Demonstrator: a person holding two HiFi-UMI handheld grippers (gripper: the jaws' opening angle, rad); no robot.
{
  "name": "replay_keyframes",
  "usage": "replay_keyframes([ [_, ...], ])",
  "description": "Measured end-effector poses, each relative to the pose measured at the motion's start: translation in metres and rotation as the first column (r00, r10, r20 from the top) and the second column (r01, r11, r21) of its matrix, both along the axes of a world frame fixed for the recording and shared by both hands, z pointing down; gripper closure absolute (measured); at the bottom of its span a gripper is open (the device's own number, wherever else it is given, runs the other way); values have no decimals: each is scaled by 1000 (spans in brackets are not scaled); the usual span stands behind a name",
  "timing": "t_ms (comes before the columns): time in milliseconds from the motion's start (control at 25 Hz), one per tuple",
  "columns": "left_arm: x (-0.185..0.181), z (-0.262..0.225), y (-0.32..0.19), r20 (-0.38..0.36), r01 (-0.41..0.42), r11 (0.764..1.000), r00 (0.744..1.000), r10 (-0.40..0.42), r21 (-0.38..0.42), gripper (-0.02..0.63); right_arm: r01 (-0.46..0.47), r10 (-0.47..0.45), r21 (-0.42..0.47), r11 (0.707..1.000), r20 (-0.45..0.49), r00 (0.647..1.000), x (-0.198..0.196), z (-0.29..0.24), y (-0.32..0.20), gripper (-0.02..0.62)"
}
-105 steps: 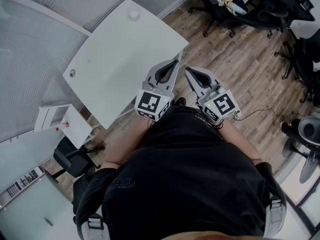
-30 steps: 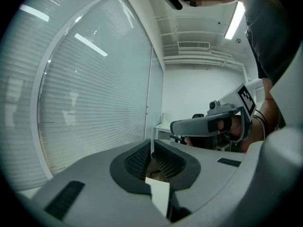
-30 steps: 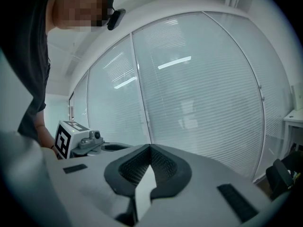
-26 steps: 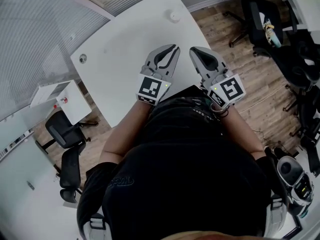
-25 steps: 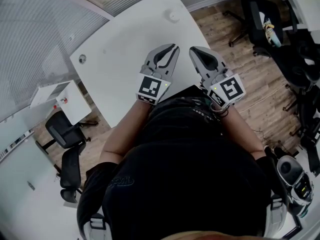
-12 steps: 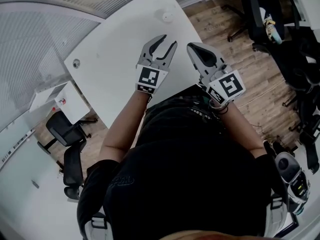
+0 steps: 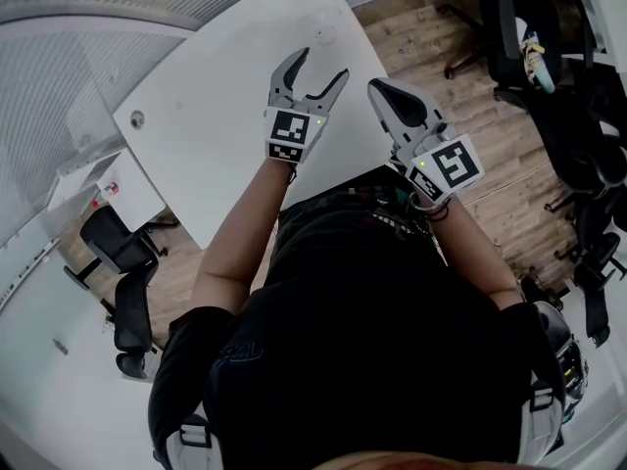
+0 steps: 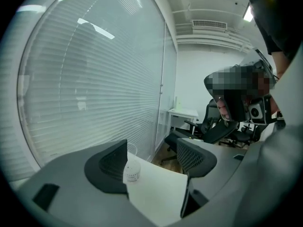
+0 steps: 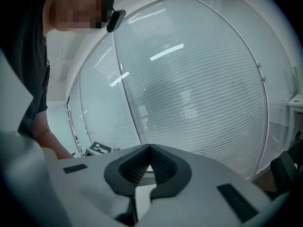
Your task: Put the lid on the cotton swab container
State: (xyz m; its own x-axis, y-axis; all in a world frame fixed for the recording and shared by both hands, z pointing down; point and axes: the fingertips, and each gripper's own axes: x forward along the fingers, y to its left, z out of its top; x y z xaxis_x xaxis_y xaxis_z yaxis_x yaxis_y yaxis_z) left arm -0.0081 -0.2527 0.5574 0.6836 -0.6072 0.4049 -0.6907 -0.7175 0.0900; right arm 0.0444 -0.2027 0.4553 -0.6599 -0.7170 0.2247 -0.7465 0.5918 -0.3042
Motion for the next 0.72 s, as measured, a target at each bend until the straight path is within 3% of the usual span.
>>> replay_keyframes([
  [360,3,44,-29,12,28,999,1000,-28,-41,235,24,-24,-29,999,-13,1000,10,15,-21,574],
  [720,4,99,-49,63,62,992,996,-55,-114,232,34,-36,-82,996,-24,999,14,34,-30,574],
])
